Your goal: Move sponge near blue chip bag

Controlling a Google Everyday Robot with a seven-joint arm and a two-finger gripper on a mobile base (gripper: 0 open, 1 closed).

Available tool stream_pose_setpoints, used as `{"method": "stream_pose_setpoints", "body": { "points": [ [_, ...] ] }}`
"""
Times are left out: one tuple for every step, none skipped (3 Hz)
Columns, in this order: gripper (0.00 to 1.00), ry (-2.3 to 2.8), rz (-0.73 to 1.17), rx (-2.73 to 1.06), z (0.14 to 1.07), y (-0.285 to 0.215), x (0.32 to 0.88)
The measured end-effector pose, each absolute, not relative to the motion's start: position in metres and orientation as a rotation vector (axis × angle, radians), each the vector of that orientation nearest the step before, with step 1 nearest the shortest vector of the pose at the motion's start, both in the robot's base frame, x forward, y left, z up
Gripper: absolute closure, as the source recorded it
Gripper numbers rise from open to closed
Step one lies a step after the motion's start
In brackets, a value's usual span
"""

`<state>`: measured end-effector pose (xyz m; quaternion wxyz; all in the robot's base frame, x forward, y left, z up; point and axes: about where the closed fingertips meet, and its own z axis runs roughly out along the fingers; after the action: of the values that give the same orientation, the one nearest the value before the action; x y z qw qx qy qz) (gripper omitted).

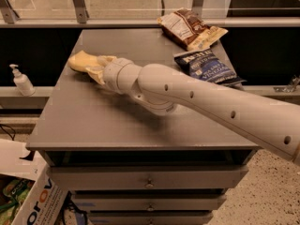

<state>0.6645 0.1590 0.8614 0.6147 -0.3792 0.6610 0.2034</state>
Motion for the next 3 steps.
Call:
{"method": "stream_pose_setpoints", "body": {
  "points": [
    [1.0, 1.489, 0.43, -0.878, 0.883, 0.141, 0.656],
    [1.0, 1.499, 0.368, -0.862, 0.888, 0.112, 0.655],
    [1.0, 1.525, 0.31, -0.822, 0.887, 0.078, 0.655]
  ]
}}
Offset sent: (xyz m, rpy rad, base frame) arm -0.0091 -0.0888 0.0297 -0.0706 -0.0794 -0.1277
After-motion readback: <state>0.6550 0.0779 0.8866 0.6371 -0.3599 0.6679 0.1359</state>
